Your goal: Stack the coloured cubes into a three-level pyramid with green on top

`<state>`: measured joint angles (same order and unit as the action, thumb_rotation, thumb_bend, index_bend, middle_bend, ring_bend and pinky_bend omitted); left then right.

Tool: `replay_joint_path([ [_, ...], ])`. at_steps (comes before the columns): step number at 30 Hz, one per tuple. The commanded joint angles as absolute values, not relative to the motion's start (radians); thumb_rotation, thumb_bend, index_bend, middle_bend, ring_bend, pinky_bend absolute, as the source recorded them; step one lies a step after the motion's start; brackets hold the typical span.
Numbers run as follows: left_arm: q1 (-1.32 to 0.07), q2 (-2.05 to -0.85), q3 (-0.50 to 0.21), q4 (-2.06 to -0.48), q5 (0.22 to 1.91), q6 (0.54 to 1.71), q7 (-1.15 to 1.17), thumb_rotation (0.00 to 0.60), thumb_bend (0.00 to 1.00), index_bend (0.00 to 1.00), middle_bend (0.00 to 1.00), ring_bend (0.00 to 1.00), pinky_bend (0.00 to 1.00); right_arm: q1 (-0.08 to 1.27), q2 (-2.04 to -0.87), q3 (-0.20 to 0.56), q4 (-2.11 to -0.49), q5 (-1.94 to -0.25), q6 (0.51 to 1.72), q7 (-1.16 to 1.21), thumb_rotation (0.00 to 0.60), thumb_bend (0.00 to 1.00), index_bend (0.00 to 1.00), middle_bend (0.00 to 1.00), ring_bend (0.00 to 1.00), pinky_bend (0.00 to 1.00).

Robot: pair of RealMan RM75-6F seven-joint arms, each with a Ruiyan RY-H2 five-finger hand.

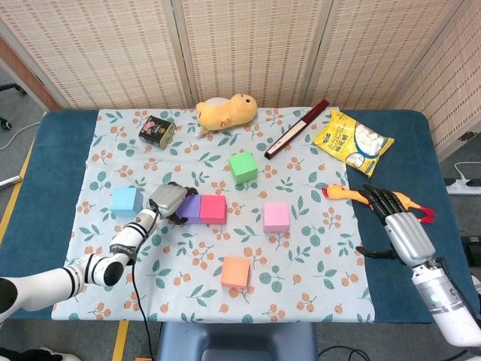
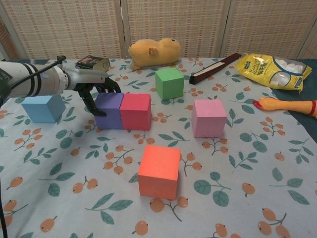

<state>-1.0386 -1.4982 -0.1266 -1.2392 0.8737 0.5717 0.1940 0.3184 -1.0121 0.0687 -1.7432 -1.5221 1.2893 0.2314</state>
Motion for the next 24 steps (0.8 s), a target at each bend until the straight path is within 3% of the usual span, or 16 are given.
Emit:
replay_joint_path([
  [1, -1.042, -1.499, -0.127, -1.239, 0.877, 0.569, 0.193, 0.600, 0.32, 0.26, 0.33, 0.33, 0.18, 0.317, -1.012, 0.069, -1.742, -1.523, 1.290, 0.233, 0.600, 0.00, 0.00, 0.01, 0.00, 0.01],
  [24, -1.063, -1.523, -0.118, -1.227, 0.864, 0.577, 0.222, 0.600, 0.32, 0.24, 0.32, 0.32, 0.17, 0.304, -1.011, 0.071, -1.726, -1.530, 1.297, 0.259, 0.600, 0.00, 0.00, 0.01, 0.00, 0.01],
])
